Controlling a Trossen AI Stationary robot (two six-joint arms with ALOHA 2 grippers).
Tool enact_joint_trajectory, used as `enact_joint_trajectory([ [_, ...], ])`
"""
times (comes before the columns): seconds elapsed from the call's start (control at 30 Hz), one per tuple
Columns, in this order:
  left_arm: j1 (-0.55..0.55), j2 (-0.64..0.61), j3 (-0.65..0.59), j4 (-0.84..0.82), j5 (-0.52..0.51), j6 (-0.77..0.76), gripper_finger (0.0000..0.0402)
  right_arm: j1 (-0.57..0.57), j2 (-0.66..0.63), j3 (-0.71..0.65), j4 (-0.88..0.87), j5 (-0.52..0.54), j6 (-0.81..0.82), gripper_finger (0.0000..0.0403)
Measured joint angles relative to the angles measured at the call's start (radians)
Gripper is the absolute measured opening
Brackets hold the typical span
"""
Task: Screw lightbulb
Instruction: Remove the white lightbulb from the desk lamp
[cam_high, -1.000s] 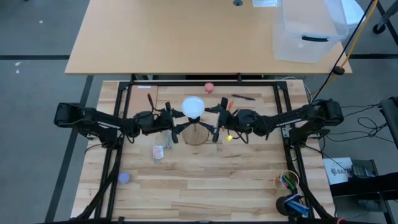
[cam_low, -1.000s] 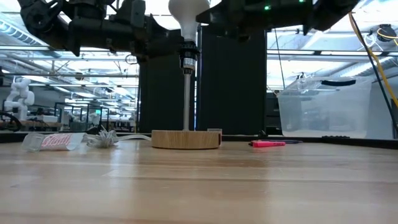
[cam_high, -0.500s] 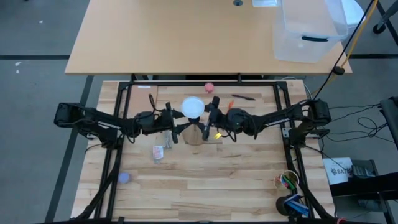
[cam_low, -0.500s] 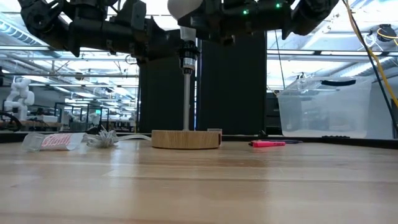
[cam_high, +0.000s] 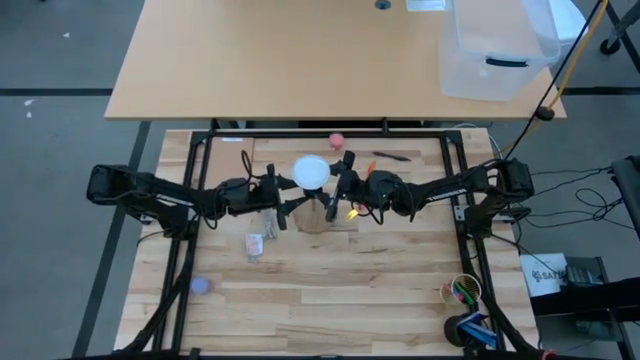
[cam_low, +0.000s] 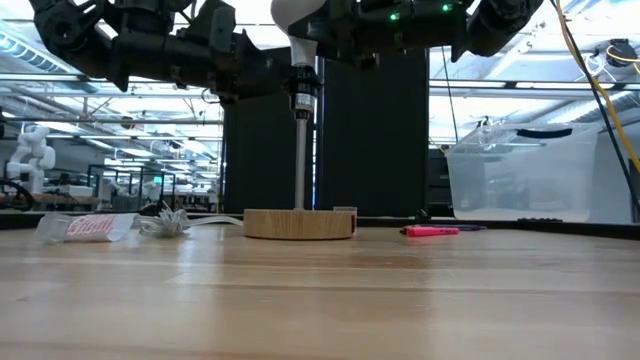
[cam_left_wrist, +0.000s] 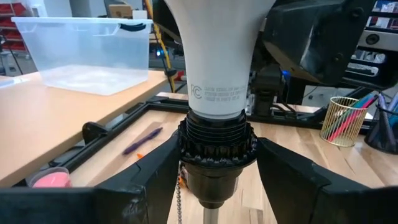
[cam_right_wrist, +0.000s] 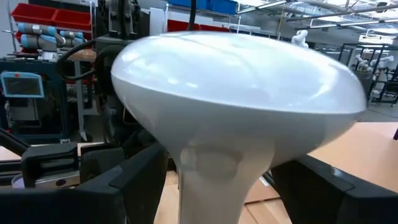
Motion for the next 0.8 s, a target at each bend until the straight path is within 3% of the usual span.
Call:
enact_joint_trajectory([
  [0.37,0.000,0.020,-0.003,0.053,0.004,-0.001,0.0215,0.000,0.000,0.011,0.012,0.001,-0.024,0.0270],
  [0.8,0.001,0.020,-0.005,0.050,0.002,0.000,0.0215,-0.001,-0.001,0.076,-0.129,-0.041,-0.074,0.0270],
])
